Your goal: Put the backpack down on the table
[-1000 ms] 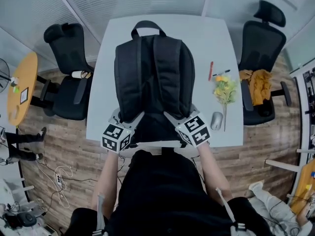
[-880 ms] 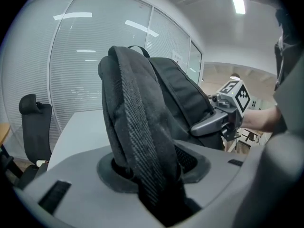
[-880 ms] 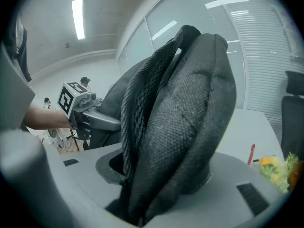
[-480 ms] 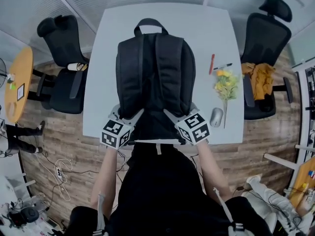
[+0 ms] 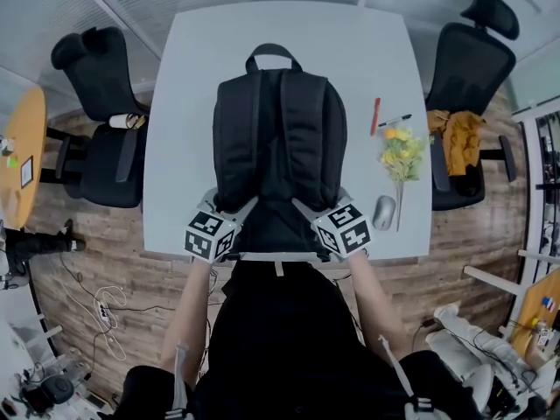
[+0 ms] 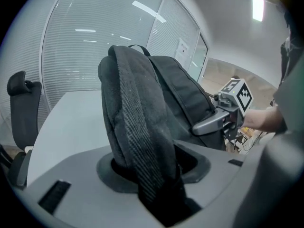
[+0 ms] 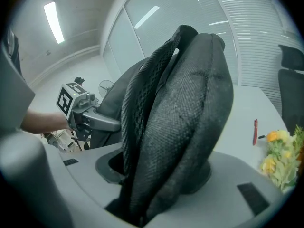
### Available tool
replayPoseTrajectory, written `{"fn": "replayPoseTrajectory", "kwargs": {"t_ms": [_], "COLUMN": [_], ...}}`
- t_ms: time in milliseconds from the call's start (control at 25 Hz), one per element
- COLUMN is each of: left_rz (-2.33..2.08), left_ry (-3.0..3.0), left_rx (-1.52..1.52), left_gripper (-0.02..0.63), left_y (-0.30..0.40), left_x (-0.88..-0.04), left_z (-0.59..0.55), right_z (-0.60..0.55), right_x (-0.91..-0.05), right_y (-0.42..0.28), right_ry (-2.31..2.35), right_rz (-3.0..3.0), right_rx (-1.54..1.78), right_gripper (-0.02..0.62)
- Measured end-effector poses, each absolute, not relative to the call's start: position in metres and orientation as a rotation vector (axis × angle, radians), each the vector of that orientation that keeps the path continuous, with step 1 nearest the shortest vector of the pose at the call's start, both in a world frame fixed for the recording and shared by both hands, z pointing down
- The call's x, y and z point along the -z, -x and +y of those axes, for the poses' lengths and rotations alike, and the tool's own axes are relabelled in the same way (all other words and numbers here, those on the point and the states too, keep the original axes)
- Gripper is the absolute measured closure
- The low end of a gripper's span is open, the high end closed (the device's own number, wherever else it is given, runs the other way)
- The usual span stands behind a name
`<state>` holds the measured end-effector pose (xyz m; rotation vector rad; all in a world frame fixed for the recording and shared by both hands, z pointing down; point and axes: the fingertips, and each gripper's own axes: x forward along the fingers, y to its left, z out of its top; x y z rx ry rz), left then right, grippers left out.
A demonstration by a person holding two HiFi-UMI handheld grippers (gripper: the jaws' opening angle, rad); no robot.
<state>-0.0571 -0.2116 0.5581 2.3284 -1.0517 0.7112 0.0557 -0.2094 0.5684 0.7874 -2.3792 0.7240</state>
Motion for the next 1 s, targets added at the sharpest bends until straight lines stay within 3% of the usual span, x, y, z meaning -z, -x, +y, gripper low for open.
{"fn": "replayPoseTrajectory", "kwargs": {"t_ms": [1000], "left_rz": [-0.905], "left_ry": [-2.261], "left_rx": [-0.611], "left_gripper": [0.393], "left_y": [0.071], "left_x": [-0.589], "left_z": [-0.253], "right_z": [-0.251], "right_x": [-0.594], "right_y": [-0.053], "right_ry": [-0.801], "right_rz": [-2.27], "right_rx": [-0.825], "right_gripper": [0.314]}}
